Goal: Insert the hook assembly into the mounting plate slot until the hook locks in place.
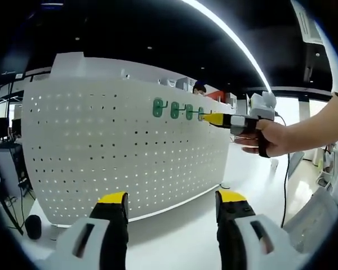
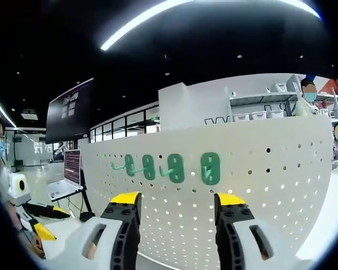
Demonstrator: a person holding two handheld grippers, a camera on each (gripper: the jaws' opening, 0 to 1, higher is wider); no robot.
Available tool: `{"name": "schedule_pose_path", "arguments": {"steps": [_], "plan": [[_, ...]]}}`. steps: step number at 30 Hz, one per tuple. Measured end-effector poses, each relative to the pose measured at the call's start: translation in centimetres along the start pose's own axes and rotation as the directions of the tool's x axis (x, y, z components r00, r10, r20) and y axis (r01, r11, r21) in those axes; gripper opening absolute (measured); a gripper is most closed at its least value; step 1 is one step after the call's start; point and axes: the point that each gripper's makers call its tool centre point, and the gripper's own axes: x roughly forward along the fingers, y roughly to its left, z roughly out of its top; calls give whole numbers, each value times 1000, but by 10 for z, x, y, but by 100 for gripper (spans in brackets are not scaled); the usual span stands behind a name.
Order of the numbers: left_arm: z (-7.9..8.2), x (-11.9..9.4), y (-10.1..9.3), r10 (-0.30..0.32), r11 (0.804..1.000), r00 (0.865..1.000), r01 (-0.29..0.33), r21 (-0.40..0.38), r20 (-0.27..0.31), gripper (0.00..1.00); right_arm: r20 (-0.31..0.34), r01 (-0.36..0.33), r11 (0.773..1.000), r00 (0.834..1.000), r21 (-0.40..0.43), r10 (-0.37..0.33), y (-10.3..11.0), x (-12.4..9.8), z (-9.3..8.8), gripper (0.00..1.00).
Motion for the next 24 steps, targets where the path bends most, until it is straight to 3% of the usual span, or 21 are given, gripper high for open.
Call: {"name": "schedule_pose_path", "arguments": {"steps": [24], "plan": [[18,-8,-1,11,999,998,-12,31,55,68,-5,3,1000,1000,-22,-3,15,-49,-11,54]]}}
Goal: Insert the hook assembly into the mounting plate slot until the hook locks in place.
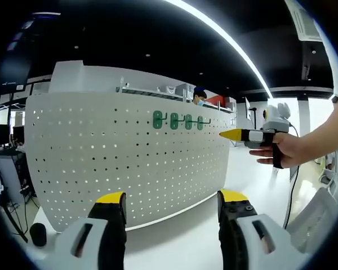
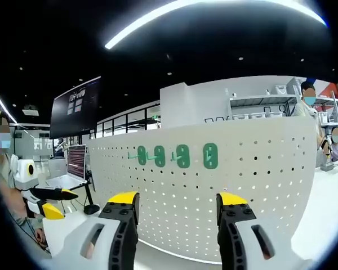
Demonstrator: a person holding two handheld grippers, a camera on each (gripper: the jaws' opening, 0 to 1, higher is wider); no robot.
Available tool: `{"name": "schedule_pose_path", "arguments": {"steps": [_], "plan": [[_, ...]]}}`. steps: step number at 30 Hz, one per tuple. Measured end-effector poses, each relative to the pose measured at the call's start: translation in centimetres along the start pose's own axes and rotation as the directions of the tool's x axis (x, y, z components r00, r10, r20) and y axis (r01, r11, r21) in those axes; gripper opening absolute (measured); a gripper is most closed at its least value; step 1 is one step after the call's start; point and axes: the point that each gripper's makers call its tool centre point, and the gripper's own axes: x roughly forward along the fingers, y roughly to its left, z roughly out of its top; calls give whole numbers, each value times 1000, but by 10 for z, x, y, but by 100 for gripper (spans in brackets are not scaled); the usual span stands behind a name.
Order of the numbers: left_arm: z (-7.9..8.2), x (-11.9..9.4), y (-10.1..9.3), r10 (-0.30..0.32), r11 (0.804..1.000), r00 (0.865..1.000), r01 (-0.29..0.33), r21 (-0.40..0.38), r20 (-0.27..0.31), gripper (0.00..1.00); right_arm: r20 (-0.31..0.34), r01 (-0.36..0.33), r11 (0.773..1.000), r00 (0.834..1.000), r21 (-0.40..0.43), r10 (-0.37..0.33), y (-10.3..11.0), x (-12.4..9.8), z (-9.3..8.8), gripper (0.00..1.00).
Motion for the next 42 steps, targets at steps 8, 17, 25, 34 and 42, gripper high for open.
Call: {"name": "schedule_pose_path", "arguments": {"steps": [8,17,25,34,42], "plan": [[4,-6,4,19,1000,1000,-19,-23,23,68,-3,3,1000,1000,-11,-3,3,-19,-6,55],[12,-13,6,30,999,999,-29,-27,45,70,-6,5,1000,1000,-26,-5,8,-42,-9,56],[17,-19,5,36,999,998,-33,-38,61,70,-9,12,1000,1000,-21,-13,13,-57,-13,57],[21,-29,1,33,999,997,-32,-24,70,72,-7,15,1000,1000,-16,-15,19,-75,-16,58],[23,-39,3,44,999,996,-42,-27,77,73,-10,27,1000,1000,-14,-27,19,-93,-21,59]]}}
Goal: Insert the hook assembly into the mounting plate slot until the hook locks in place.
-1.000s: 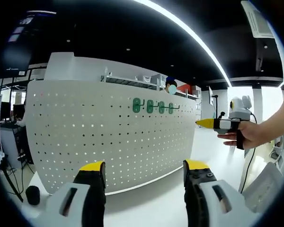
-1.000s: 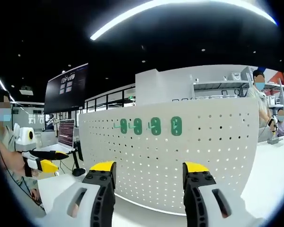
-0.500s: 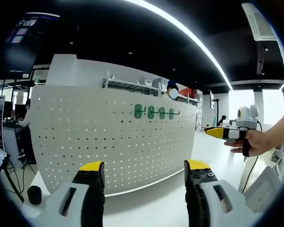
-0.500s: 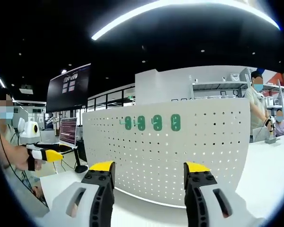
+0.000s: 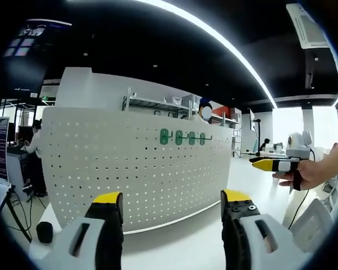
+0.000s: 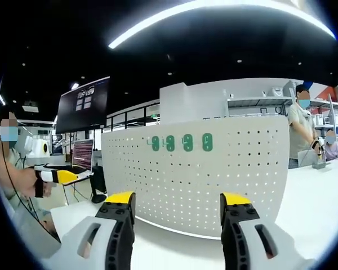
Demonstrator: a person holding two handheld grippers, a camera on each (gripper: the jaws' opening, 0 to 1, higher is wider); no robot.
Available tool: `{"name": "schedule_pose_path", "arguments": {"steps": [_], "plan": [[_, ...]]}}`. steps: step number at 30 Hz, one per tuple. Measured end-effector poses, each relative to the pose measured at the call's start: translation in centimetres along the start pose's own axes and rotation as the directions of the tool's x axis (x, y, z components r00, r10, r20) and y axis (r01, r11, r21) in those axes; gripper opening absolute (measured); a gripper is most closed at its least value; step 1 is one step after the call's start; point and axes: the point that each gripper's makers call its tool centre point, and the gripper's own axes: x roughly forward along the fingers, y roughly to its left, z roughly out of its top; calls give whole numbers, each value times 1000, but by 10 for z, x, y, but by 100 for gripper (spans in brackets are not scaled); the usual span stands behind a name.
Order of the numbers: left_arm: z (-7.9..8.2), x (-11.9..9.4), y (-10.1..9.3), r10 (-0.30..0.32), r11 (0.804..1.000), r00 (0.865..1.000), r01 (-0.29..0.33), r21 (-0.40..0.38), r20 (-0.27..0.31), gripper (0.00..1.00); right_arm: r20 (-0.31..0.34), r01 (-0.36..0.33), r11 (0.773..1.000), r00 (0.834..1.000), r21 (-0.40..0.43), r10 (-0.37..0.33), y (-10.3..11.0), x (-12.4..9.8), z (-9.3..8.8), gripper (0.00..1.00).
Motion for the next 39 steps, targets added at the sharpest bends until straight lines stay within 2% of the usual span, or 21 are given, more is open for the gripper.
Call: {"name": "schedule_pose_path", "arguments": {"steps": [24,39], "plan": [[-10,-32,9,12,1000,1000,-12,-3,-7,76,-34,24,1000,999,3,-24,7,-42,-21,61],[-27,-44,10,9,1000,1000,-10,-15,-20,80,-43,33,999,999,23,-32,7,-58,-32,61]]}}
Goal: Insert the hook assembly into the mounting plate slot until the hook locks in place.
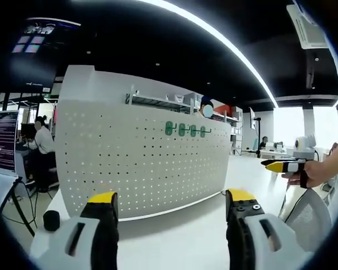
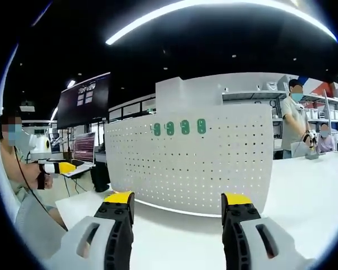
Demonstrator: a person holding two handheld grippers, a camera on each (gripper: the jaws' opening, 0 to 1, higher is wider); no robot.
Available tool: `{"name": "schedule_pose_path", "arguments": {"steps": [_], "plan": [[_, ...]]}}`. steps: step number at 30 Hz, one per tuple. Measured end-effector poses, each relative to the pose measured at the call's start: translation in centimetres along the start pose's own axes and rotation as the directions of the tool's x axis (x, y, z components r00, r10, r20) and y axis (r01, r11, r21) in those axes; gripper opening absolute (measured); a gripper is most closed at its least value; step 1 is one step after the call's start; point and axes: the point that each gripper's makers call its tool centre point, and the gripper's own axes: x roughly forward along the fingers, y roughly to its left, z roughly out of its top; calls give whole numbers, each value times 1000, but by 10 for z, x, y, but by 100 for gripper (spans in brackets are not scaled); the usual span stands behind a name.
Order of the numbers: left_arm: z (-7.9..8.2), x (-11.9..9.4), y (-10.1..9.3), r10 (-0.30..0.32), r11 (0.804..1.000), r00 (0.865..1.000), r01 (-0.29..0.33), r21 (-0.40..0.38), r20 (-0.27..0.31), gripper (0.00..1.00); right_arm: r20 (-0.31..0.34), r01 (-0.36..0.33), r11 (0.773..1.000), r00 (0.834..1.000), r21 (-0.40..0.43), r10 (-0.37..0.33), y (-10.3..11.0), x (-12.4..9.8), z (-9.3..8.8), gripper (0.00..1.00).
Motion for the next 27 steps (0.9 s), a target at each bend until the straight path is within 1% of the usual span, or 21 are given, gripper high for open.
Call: {"name": "schedule_pose_path", "arguments": {"steps": [6,10,16,18,19,22,27], "plan": [[2,-2,0,4,1000,1000,-3,-21,21,81,-5,8,1000,1000,2,-8,-3,-2,-2,61],[-1,-2,1,8,1000,1000,-7,-25,13,81,-4,11,1000,1000,5,-11,-3,-2,-3,61],[-2,-1,0,4,1000,1000,-3,-31,20,82,-6,14,1000,1000,7,-14,-4,-3,-5,61],[-1,-2,1,12,1000,1000,-11,-23,25,81,-6,13,1000,1000,10,-13,-4,-3,-5,61],[0,-3,0,11,999,999,-10,-33,32,81,-6,12,1000,1000,10,-12,-4,-3,-6,61],[-2,-3,-1,12,999,1000,-11,-35,25,82,-8,11,1000,1000,9,-11,-3,-3,-6,61],[-2,-4,-2,8,999,999,-6,-51,37,82,-11,11,1000,1000,14,-10,-2,-3,-7,61]]}}
